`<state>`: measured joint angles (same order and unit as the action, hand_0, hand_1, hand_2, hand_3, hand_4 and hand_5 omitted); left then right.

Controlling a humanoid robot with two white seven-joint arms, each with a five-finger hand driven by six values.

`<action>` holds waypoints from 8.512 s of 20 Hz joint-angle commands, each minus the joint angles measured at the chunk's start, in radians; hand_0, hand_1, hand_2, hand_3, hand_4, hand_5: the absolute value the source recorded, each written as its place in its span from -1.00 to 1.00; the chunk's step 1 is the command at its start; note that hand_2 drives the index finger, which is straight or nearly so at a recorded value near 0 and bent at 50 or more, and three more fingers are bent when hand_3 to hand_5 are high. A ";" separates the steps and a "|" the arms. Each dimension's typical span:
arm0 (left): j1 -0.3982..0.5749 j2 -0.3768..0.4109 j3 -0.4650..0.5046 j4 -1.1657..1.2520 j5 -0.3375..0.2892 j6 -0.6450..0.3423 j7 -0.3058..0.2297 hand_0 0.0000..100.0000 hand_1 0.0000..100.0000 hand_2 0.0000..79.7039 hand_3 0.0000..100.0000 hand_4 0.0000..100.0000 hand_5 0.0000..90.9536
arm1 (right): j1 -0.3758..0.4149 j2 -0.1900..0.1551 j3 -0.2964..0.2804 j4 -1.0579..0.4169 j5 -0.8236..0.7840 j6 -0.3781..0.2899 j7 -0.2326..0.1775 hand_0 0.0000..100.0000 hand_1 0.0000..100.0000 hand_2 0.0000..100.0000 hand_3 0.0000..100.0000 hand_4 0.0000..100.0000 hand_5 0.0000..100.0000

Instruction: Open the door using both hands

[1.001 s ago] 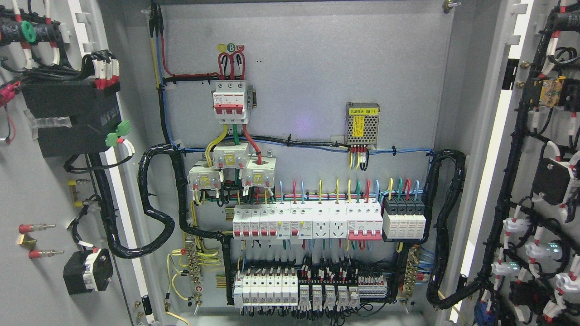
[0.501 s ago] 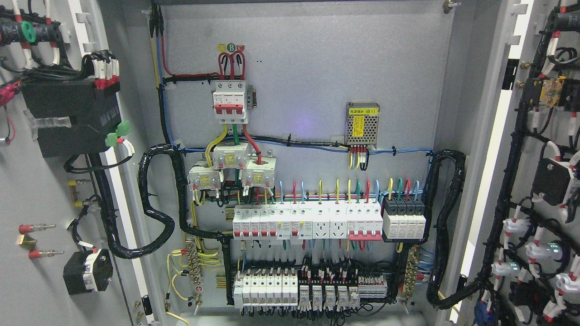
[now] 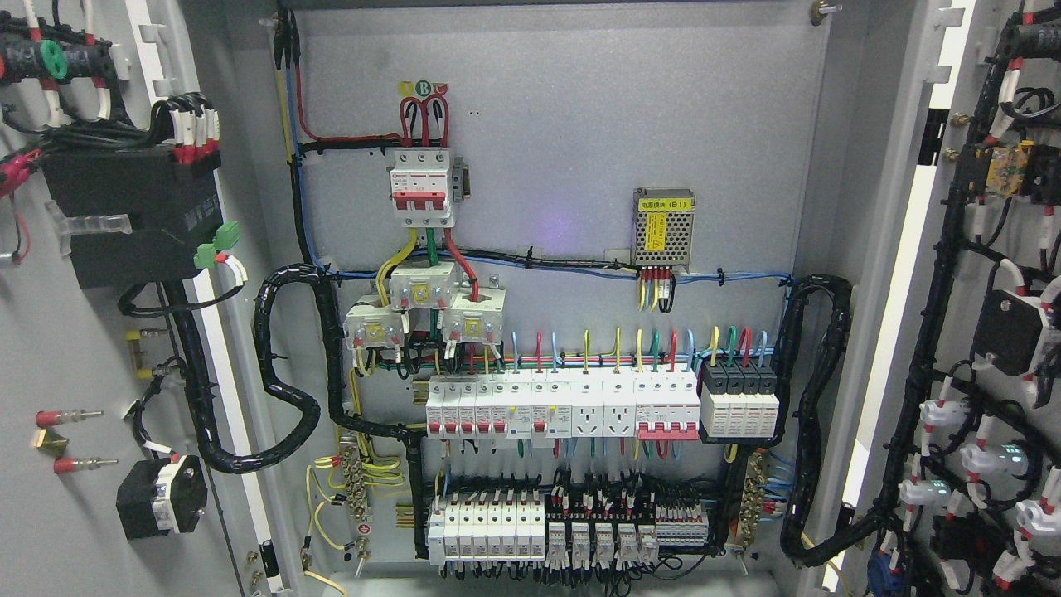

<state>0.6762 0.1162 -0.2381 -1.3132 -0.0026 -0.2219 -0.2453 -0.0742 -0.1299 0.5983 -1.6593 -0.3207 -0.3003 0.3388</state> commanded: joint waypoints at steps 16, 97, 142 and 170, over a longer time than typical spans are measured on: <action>0.060 0.115 -0.021 -0.537 0.039 -0.399 0.104 -1.00 -1.00 -1.00 -1.00 -0.91 -1.00 | 0.290 -0.155 -0.255 -0.238 0.008 -0.177 -0.001 -1.00 -1.00 -1.00 -1.00 -1.00 -1.00; -0.219 0.295 0.224 -0.603 0.409 -1.149 0.147 -1.00 -1.00 -1.00 -1.00 -0.91 -1.00 | 0.453 -0.367 -0.712 -0.280 -0.431 -0.307 0.134 -1.00 -1.00 -1.00 -1.00 -1.00 -1.00; -0.201 0.370 0.536 -0.475 0.671 -0.976 0.146 -1.00 -1.00 -1.00 -1.00 -0.91 -1.00 | 0.468 -0.448 -0.854 -0.151 -0.640 -0.327 0.223 -1.00 -1.00 -1.00 -1.00 -1.00 -1.00; -0.322 0.375 0.586 -0.322 0.678 -0.448 0.144 -1.00 -1.00 -1.00 -1.00 -0.91 -1.00 | 0.453 -0.511 -0.848 -0.135 -0.699 -0.326 0.292 -1.00 -1.00 -1.00 -1.00 -1.00 -1.00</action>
<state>0.4006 0.4873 0.3368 -1.7085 0.6752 -0.6993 -0.1017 0.3800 -0.6161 -0.2535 -1.8029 -1.0040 -0.6261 0.6178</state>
